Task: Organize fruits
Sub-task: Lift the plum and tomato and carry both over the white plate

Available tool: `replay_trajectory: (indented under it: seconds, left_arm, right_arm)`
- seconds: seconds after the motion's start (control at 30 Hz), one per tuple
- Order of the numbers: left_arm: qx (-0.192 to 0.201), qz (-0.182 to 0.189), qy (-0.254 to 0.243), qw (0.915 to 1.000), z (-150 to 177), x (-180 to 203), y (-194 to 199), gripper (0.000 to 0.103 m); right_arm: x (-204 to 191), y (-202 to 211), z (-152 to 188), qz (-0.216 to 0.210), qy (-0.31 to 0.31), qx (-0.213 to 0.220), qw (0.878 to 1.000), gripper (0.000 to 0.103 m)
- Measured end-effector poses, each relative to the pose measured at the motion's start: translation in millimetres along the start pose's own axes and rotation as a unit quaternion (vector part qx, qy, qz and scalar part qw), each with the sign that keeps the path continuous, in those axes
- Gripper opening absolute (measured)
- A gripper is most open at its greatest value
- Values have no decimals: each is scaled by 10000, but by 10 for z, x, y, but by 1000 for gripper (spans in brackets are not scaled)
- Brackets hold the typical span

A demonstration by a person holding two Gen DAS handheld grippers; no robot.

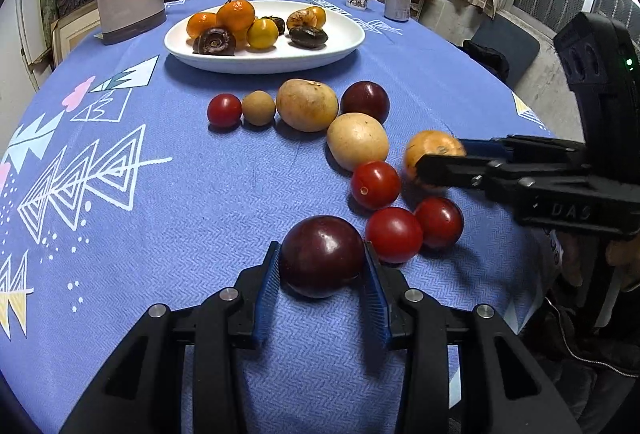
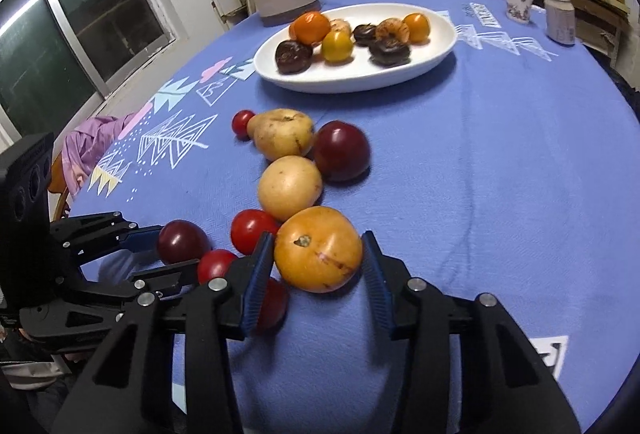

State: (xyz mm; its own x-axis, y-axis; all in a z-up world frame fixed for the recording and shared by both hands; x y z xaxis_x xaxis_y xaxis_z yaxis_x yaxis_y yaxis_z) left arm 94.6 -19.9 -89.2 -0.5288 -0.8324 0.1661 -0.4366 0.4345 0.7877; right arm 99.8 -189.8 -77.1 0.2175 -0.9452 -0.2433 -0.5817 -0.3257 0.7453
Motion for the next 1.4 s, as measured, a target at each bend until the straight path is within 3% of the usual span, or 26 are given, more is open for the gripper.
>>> replay_trajectory:
  seconds: [0.7,1.03,1.27,1.4]
  left_arm:
    - [-87,-215,149,9996,-11,-67,23,40]
    - [-56,-386,-39,9992,-15,-10,-18,42]
    - [-27,-120,225,9997,-32,-104,17,39]
    - [-27,-222,280,9994,-44,-142,64,39]
  right_arm:
    - [107,89,110,286,135,7,9995,44]
    - [56,-37,159,534,260,-42,9982,44]
    - [65,63,122,422,225,106,9988,43]
    - [88,150,92,372,213,215,9989,43]
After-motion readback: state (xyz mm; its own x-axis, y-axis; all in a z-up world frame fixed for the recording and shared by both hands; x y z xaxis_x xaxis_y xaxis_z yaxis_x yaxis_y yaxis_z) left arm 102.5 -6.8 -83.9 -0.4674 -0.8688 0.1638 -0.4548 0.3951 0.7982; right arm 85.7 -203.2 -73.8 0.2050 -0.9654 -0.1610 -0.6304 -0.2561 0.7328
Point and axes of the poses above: each gripper's, at about its wrist camera, not at the fingertips, and y roughly against the way its jaws point, x to its right, z to its underside, the point moved 2 cm from there along -y, roughly the way its jaws point, and after that the axes turned 3 degrees about z, right-handed, at the moved point
